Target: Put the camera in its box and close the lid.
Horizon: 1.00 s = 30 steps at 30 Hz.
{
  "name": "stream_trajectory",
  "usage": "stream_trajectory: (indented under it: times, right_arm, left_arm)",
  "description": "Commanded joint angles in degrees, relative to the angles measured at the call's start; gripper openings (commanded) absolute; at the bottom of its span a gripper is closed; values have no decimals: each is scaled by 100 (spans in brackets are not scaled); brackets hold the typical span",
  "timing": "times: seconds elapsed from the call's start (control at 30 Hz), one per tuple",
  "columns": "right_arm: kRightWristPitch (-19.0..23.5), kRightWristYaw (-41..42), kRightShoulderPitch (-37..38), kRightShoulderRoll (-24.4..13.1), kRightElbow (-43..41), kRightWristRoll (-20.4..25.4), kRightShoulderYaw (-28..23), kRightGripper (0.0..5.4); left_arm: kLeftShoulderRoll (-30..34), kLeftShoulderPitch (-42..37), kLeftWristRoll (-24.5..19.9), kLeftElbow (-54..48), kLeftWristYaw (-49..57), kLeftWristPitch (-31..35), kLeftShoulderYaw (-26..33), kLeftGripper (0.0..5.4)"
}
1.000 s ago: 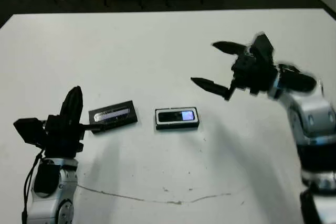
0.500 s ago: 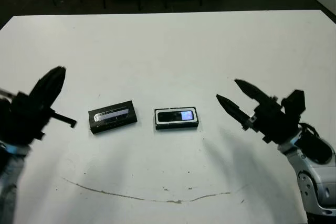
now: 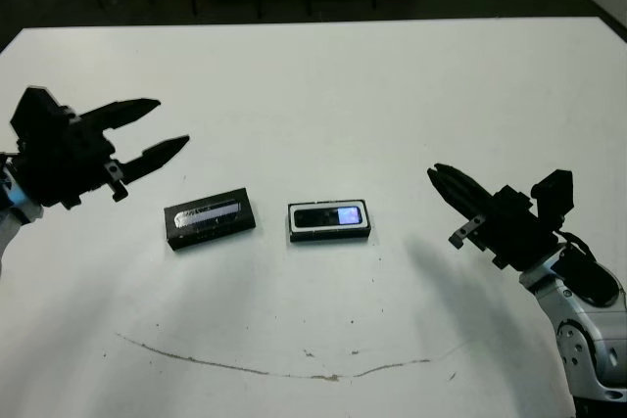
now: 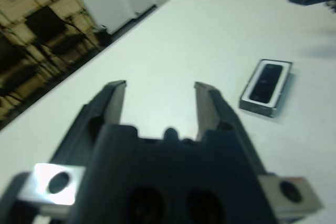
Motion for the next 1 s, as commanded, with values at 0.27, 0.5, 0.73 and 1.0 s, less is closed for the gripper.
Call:
stream_trajectory:
  times: [0.27, 0.5, 0.73, 1.0]
  right_arm:
    - [-117, -116, 18, -89, 202, -284, 96, 0]
    - [-175, -201, 19, -59, 287, -425, 129, 0]
    - [-98, -235, 36, -49, 332, -381, 132, 0]
    - [-87, -301, 82, -47, 318, -410, 155, 0]
  left_arm:
    - [19, -800, 130, 1257, -1088, 77, -604, 529]
    - [29, -1022, 378, 1703, -1538, -138, -792, 538]
    - [30, -1109, 384, 2017, -2066, -213, -891, 538]
    - [-171, -1069, 526, 2304, -2346, -492, -1075, 538]
